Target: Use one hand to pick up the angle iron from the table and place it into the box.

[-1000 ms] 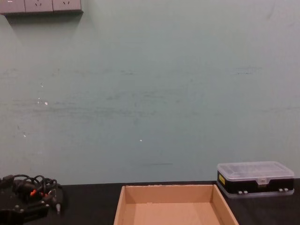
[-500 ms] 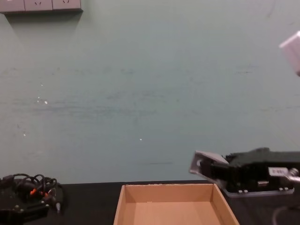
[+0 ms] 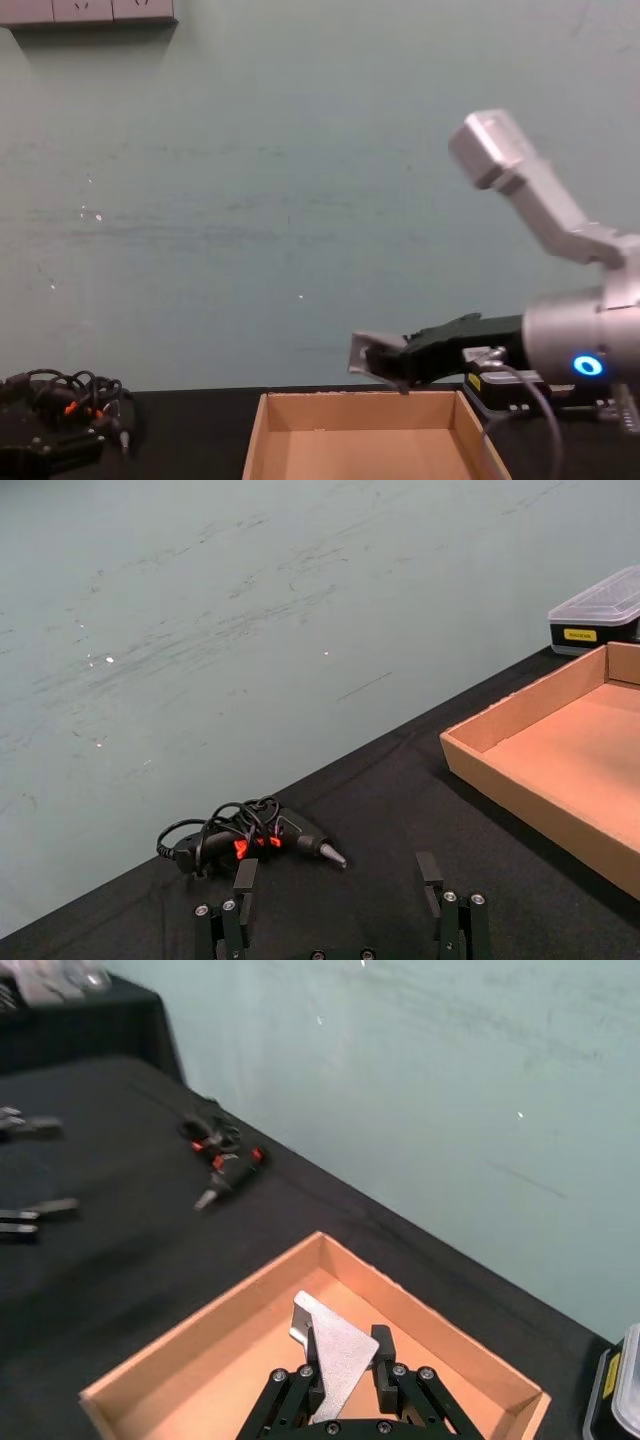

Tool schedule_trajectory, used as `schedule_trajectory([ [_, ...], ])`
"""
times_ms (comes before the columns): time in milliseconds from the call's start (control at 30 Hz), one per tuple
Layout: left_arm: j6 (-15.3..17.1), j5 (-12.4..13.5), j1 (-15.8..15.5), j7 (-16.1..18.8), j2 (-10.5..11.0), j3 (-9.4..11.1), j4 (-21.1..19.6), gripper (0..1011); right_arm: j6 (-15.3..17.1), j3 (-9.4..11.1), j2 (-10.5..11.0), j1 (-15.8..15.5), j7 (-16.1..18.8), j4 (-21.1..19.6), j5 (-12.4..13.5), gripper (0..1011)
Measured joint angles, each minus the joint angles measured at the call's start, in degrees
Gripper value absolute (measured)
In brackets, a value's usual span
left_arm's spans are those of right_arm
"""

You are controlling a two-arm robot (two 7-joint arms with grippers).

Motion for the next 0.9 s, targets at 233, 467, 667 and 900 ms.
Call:
schedule_trajectory([
  [233,0.0,0.0,0.0,0.0,0.0,0.0,0.0,1000,2.3,-2.8,-4.2,5.1,-1.5,8.5,-4.3,264],
  [467,0.0,0.0,0.0,0.0,0.0,0.0,0.0,1000,3.1,-4.6,-7.2,8.0,-1.5,14.8,-7.1,264],
  [667,0.0,0.0,0.0,0.0,0.0,0.0,0.0,1000,4.3,-5.3,-8.7,9.0,-1.2,18.2,-8.8,264],
  [900,0.0,0.0,0.0,0.0,0.0,0.0,0.0,1000,4.3,-5.3,-8.6,9.0,-1.2,17.9,-8.7,264],
])
